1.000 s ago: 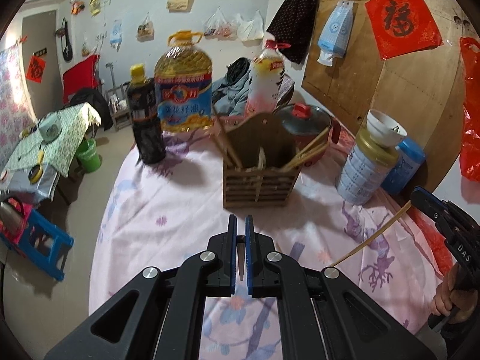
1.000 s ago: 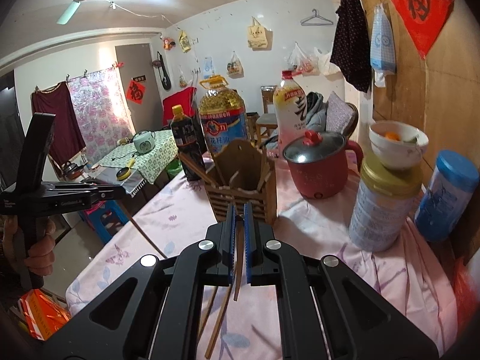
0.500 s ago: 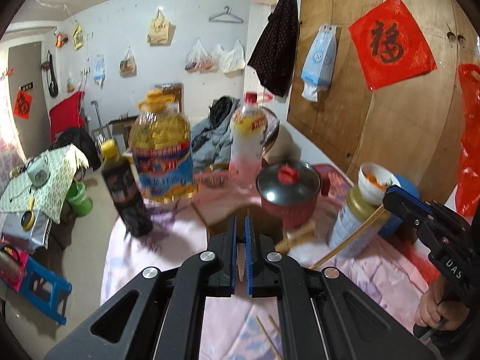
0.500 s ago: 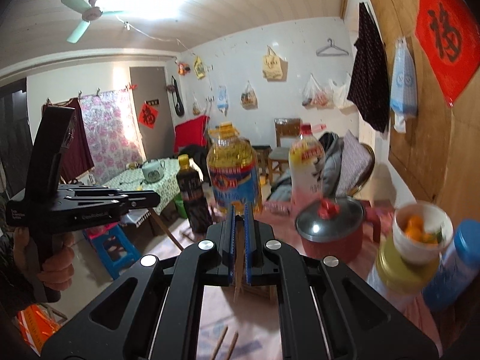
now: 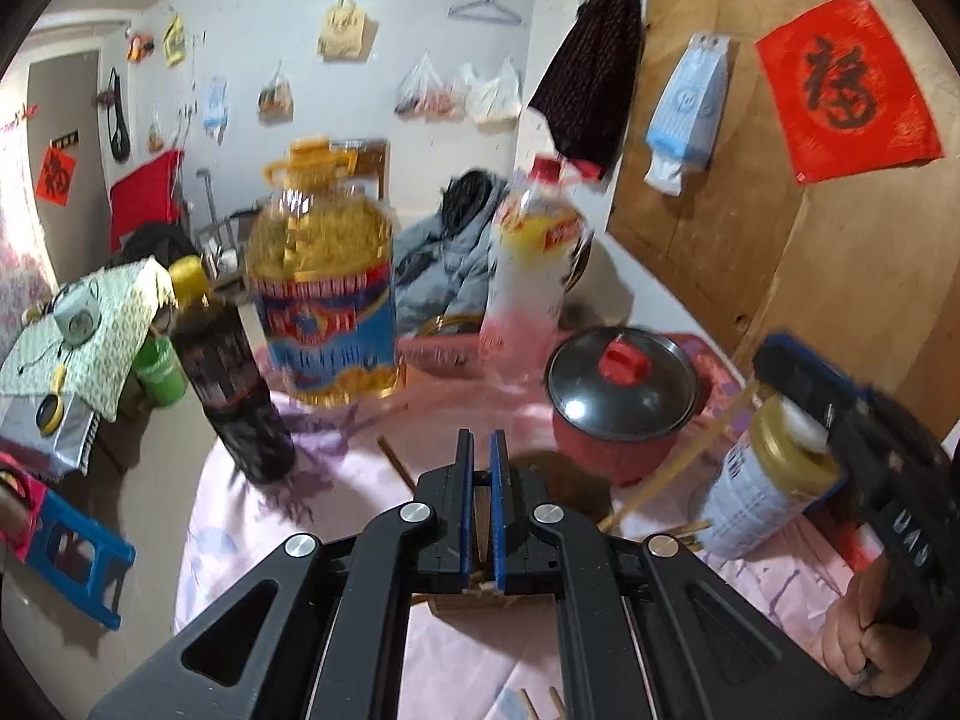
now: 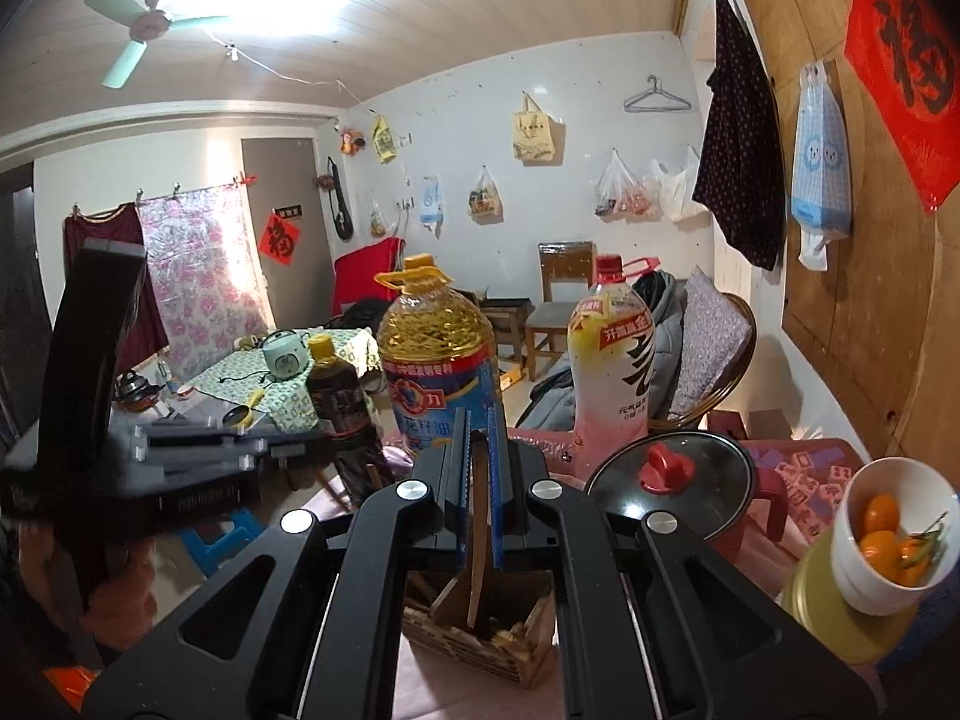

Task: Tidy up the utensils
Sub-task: 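Insert the chopstick into the holder and open the left tool while the right tool releases its own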

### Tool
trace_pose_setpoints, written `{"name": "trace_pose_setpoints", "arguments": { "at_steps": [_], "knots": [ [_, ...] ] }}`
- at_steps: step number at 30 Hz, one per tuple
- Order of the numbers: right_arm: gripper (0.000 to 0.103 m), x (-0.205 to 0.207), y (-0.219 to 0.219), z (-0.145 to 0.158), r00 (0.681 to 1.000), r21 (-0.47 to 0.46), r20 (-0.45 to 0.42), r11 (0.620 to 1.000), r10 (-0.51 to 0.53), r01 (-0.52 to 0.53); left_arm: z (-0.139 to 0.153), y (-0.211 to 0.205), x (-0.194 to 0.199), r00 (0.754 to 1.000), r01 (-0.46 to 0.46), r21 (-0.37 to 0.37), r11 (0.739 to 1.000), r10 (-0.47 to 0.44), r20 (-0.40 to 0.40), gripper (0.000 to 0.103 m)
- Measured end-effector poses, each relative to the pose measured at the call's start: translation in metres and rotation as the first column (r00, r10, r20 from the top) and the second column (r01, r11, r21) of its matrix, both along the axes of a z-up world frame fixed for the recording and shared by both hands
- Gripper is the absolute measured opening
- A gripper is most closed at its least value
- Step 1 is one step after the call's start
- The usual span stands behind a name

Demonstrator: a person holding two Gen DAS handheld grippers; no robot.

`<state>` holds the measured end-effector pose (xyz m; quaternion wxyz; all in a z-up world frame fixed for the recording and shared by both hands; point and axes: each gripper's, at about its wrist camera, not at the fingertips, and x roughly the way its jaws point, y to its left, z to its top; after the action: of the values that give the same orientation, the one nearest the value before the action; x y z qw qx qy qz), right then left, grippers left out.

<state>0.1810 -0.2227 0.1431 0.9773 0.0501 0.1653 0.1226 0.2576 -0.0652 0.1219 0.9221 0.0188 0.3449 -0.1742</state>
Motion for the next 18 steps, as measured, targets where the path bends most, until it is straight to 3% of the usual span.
{"name": "trace_pose_setpoints", "arguments": {
  "at_steps": [2,3,4,5,6,10,16,18],
  "knots": [
    [0.007,0.006,0.002,-0.005,1.0,-0.009,-0.009,1.0,-0.008,0.008,-0.009,0.001,0.001,1.0,-0.02,0.01,1.0,0.02,-0.012,0.006],
    [0.009,0.009,0.004,-0.009,1.0,-0.013,-0.024,1.0,-0.006,0.006,-0.012,0.003,0.002,0.999,-0.032,0.016,0.999,0.032,-0.019,0.013],
    [0.011,0.009,0.003,-0.012,0.999,-0.006,-0.043,1.0,-0.011,0.01,-0.014,0.005,0.003,0.999,-0.035,0.017,0.999,0.035,-0.028,0.022],
    [0.015,0.007,0.001,-0.014,0.998,0.015,-0.06,1.0,-0.01,0.011,-0.015,0.008,0.002,0.998,-0.045,0.012,0.999,0.045,-0.034,0.048],
    [0.025,0.006,-0.001,-0.016,0.998,0.031,-0.066,1.0,-0.005,0.007,-0.014,0.012,-0.002,0.998,-0.061,0.002,0.998,0.061,-0.023,0.059],
    [0.03,-0.009,-0.009,-0.02,0.997,0.05,-0.075,0.998,-0.037,0.04,-0.013,0.021,-0.013,0.998,-0.068,0.002,0.998,0.068,-0.013,0.06],
    [0.041,-0.032,-0.019,-0.026,0.992,0.071,-0.107,0.994,-0.071,0.078,-0.025,0.034,-0.031,0.992,-0.115,0.023,0.993,0.116,-0.048,0.072],
    [0.055,-0.039,-0.021,-0.027,0.989,0.066,-0.119,0.993,-0.087,0.096,-0.029,0.04,-0.039,0.989,-0.135,0.029,0.99,0.136,-0.059,0.077]
  ]
}}
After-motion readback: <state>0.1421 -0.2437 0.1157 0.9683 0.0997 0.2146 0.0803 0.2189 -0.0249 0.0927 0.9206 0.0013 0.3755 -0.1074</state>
